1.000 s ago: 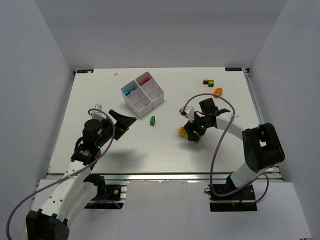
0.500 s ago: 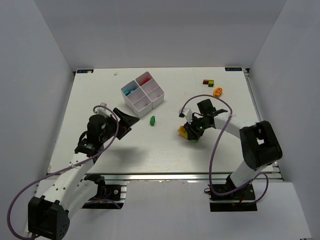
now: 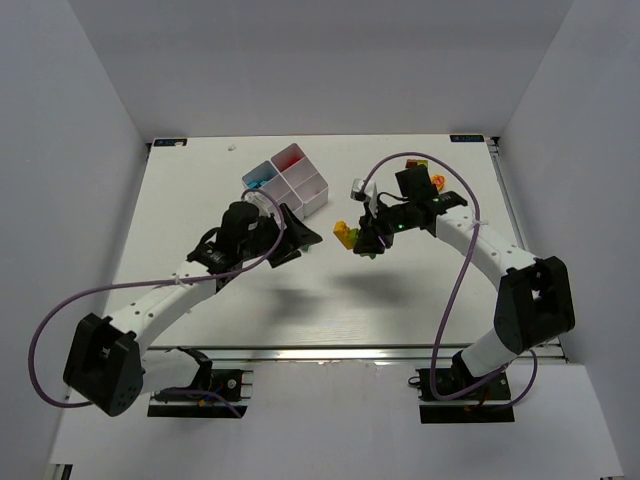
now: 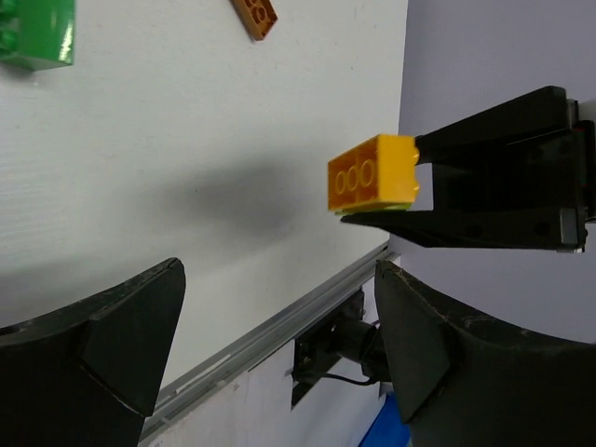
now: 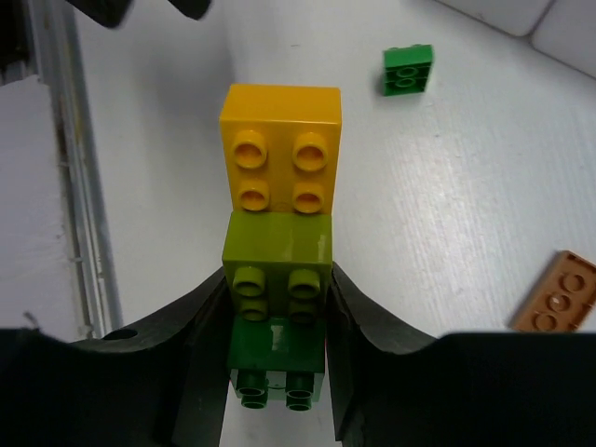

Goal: Sort the legos into containers by color

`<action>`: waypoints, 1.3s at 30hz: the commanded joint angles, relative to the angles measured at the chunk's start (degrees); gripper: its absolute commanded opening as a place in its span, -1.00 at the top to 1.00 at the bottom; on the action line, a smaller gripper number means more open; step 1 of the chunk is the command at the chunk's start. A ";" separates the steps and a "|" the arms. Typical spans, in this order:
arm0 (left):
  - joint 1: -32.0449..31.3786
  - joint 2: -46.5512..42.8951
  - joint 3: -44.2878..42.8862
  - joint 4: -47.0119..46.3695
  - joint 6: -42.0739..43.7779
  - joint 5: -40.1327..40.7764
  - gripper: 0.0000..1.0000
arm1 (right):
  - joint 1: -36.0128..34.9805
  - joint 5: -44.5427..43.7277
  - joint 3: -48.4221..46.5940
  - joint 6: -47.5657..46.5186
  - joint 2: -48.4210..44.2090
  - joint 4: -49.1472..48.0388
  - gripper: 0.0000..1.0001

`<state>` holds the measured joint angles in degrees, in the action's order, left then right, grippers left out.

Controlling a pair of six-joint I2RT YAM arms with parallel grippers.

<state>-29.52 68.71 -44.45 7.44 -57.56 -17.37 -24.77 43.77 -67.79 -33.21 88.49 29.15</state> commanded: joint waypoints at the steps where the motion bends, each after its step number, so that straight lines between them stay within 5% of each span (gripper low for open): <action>1: -1.51 0.99 -3.19 -1.10 1.75 0.58 -0.83 | -1.50 4.57 -0.94 0.87 0.02 2.85 1.00; 19: -5.02 5.65 -4.95 -5.51 2.01 -4.25 -0.73 | -5.90 3.52 0.20 -0.19 -0.16 3.02 1.00; 39: -6.08 9.34 -6.62 -4.72 2.71 -6.01 -0.23 | -7.83 3.61 0.73 -0.98 0.11 3.81 1.00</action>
<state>-35.05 77.80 -48.93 2.57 -55.92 -22.52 -31.88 45.41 -67.57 -33.41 88.62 32.51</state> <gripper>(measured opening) 0.628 0.433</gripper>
